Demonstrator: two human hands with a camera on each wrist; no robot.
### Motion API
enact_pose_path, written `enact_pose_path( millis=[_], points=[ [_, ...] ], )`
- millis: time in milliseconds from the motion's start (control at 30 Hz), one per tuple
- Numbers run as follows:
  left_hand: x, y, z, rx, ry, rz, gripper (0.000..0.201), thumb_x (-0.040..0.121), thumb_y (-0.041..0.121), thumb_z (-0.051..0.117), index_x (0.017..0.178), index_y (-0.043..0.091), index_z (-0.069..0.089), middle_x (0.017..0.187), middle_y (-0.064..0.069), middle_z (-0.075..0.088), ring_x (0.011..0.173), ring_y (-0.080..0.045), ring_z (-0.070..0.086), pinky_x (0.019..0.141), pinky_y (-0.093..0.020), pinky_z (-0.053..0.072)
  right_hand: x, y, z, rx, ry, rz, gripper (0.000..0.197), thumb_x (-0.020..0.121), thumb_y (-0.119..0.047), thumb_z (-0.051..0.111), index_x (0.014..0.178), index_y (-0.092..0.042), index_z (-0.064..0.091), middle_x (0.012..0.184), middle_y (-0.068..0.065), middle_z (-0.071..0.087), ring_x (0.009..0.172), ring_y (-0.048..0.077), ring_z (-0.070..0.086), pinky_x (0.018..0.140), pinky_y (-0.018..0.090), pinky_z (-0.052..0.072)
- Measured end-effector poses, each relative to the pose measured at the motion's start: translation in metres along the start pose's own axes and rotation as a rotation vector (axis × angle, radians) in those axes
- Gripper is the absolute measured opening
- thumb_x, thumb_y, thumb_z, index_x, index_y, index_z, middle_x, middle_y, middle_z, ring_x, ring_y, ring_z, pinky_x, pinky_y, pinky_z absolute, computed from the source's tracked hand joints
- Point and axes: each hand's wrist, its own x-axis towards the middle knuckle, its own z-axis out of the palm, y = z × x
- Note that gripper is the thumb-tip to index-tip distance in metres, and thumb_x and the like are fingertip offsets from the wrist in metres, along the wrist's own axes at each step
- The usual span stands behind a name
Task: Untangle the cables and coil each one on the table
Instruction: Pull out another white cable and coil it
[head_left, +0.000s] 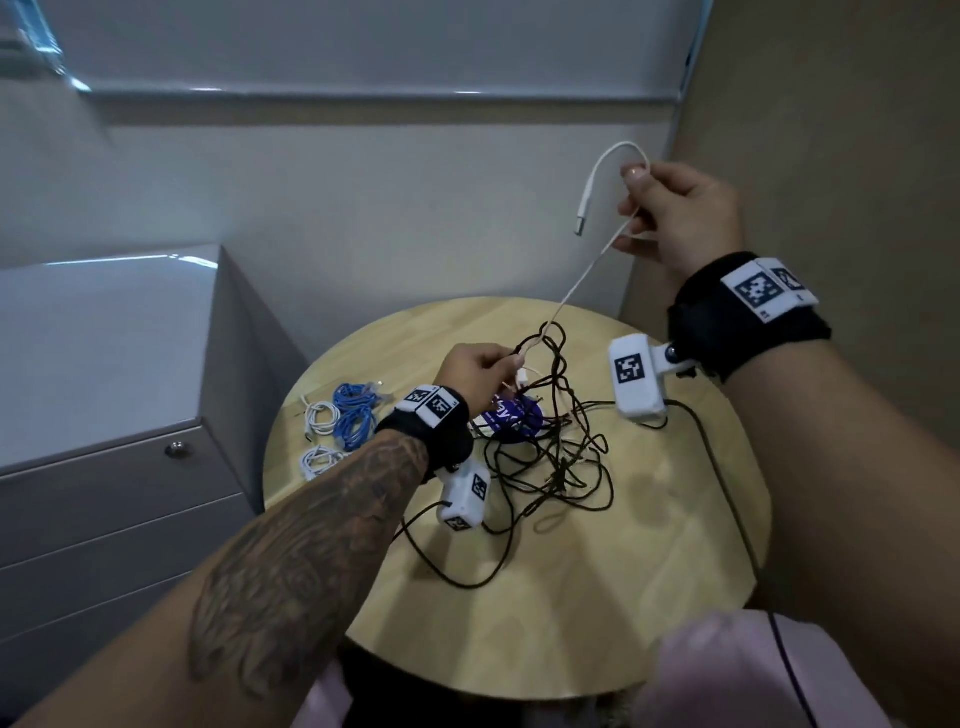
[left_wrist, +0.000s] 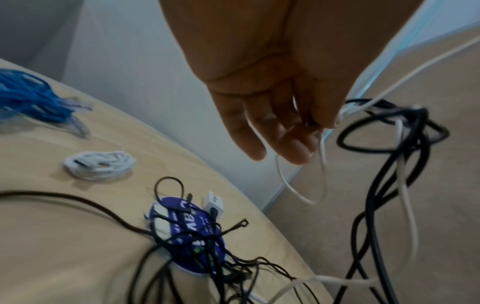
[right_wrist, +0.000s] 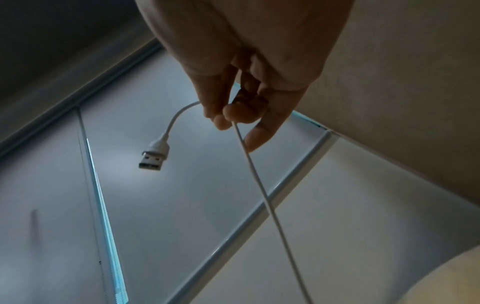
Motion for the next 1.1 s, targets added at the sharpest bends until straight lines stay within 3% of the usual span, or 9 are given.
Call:
enact_pose_path(
  millis=[167, 333, 500, 600, 667, 767, 900, 1000, 1100],
  points=[
    [-0.003, -0.001, -0.023, 0.142, 0.042, 0.058, 0.018, 0.092, 0.032, 0.064, 0.088, 0.017, 0.073, 0.075, 0.005, 0.065, 0.072, -0.017, 0.060, 0.068, -0.030, 0.050, -0.009, 0.005, -0.002, -0.047, -0.126, 0.007, 0.007, 0.096, -0.017, 0.066, 0.098, -0.014, 0.073, 0.075, 0.002, 0.063, 0.054, 0.009, 0.053, 0.064, 0.028, 0.058],
    [-0.014, 0.013, -0.030, 0.035, -0.015, 0.018, 0.016, 0.095, 0.021, 0.061, 0.083, 0.011, 0.062, 0.062, 0.001, 0.062, 0.045, -0.009, 0.045, 0.043, -0.018, 0.036, -0.030, 0.005, 0.008, -0.016, -0.185, -0.004, 0.022, 0.087, -0.013, 0.058, 0.081, -0.018, 0.079, 0.077, 0.000, 0.069, 0.065, 0.012, 0.056, 0.075, 0.031, 0.052],
    [-0.017, 0.027, -0.034, -0.079, -0.009, 0.072, 0.006, 0.094, 0.014, 0.063, 0.088, 0.015, 0.061, 0.062, -0.002, 0.056, 0.054, -0.012, 0.050, 0.048, -0.027, 0.047, -0.050, 0.008, 0.008, -0.043, -0.642, 0.125, 0.048, 0.094, -0.040, 0.034, 0.095, -0.003, 0.064, 0.087, 0.012, 0.075, 0.073, 0.026, 0.064, 0.081, 0.038, 0.050],
    [-0.020, 0.040, -0.035, -0.084, -0.017, 0.155, 0.004, 0.094, 0.010, 0.062, 0.091, 0.013, 0.060, 0.064, -0.002, 0.055, 0.056, -0.010, 0.052, 0.048, -0.026, 0.046, -0.060, 0.025, 0.012, -0.363, -0.489, 0.089, 0.055, 0.096, -0.059, 0.043, 0.110, -0.016, 0.075, 0.104, 0.004, 0.076, 0.089, 0.018, 0.065, 0.080, 0.033, 0.049],
    [-0.021, 0.046, -0.038, -0.082, -0.010, 0.193, 0.008, 0.094, 0.007, 0.061, 0.090, 0.014, 0.059, 0.065, -0.002, 0.055, 0.056, -0.007, 0.053, 0.047, -0.025, 0.046, -0.061, 0.038, 0.011, -0.556, -0.530, -0.007, 0.039, 0.094, -0.045, 0.066, 0.123, -0.019, 0.071, 0.109, -0.001, 0.073, 0.095, 0.008, 0.067, 0.084, 0.029, 0.051],
    [-0.023, 0.051, -0.041, -0.034, -0.017, 0.210, 0.008, 0.094, 0.007, 0.061, 0.096, 0.015, 0.058, 0.066, -0.002, 0.059, 0.055, -0.005, 0.056, 0.047, -0.025, 0.047, -0.065, 0.052, 0.011, -0.662, -0.589, -0.077, 0.014, 0.089, -0.012, 0.074, 0.103, -0.014, 0.076, 0.088, 0.001, 0.075, 0.078, 0.010, 0.069, 0.080, 0.028, 0.054],
    [-0.020, 0.049, -0.059, 0.039, 0.092, 0.144, 0.011, 0.097, 0.011, 0.055, 0.107, 0.011, 0.060, 0.071, -0.006, 0.059, 0.057, -0.015, 0.052, 0.052, -0.029, 0.051, -0.066, 0.060, -0.003, -0.651, -0.384, -0.185, 0.013, 0.085, -0.002, 0.068, 0.084, -0.015, 0.072, 0.075, 0.003, 0.071, 0.073, 0.026, 0.065, 0.073, 0.034, 0.055],
    [-0.016, 0.048, -0.076, -0.006, 0.182, 0.104, 0.015, 0.098, 0.009, 0.052, 0.103, 0.009, 0.066, 0.069, -0.003, 0.058, 0.054, -0.011, 0.051, 0.052, -0.029, 0.056, -0.070, 0.065, -0.016, -0.696, -0.369, -0.133, 0.005, 0.084, -0.016, 0.069, 0.081, -0.020, 0.071, 0.076, 0.001, 0.072, 0.079, 0.028, 0.068, 0.078, 0.043, 0.058],
    [-0.013, 0.060, -0.082, -0.086, 0.299, 0.109, 0.018, 0.099, 0.008, 0.050, 0.098, 0.009, 0.068, 0.069, -0.003, 0.055, 0.053, -0.011, 0.050, 0.053, -0.031, 0.058, -0.082, 0.070, -0.022, -0.756, -0.449, -0.116, 0.020, 0.087, -0.043, 0.074, 0.080, -0.024, 0.069, 0.077, -0.002, 0.068, 0.077, 0.017, 0.065, 0.074, 0.034, 0.053]
  ],
)
